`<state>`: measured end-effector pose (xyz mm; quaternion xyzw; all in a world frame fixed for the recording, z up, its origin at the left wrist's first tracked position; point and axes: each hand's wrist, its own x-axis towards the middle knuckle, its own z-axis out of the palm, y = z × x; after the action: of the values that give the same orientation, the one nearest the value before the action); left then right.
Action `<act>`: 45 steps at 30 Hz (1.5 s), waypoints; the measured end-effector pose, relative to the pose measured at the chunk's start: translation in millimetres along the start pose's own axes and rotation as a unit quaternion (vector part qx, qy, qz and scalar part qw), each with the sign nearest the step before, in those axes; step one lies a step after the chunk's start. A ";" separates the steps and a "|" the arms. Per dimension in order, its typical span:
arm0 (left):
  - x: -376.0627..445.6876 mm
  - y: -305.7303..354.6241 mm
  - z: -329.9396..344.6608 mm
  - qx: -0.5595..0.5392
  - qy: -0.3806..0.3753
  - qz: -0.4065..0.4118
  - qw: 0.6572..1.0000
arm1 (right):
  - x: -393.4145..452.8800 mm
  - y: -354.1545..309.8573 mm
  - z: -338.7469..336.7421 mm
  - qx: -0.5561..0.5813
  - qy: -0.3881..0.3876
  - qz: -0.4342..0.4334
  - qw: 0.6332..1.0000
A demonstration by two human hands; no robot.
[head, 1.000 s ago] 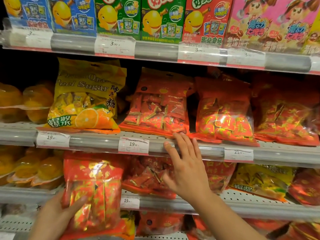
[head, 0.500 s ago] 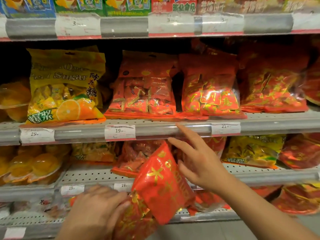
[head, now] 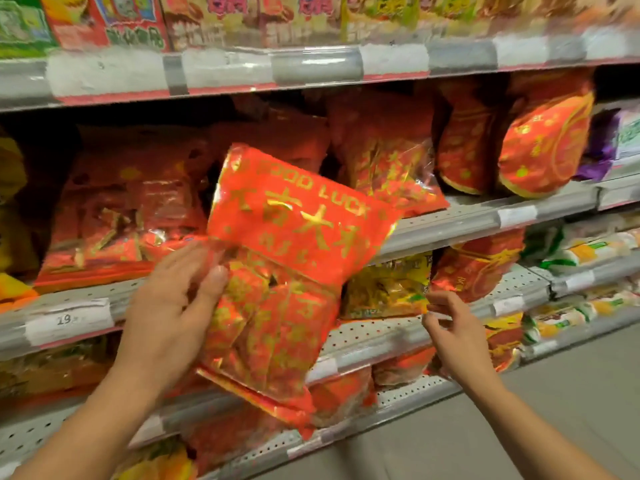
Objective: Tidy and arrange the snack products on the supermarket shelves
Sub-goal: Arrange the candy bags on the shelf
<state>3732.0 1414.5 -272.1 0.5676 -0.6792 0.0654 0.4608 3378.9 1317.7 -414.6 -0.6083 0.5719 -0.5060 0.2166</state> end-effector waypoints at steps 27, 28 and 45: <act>42.3 -4.6 45.7 0.111 0.172 -0.044 0.978 | 117.7 57.9 28.7 -0.020 -0.122 0.091 0.988; 42.7 -4.2 45.4 0.114 0.172 -0.044 0.977 | 117.6 59.3 26.3 -0.009 -0.139 0.092 0.986; 41.6 -11.6 49.6 0.128 0.177 -0.032 0.975 | 65.6 12.1 -41.3 -0.108 -0.192 -0.097 0.971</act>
<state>3717.1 1350.5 -276.2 0.6226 -0.5545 0.2369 0.4988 3326.6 1267.6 -384.4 -0.7666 0.5088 -0.3334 0.2057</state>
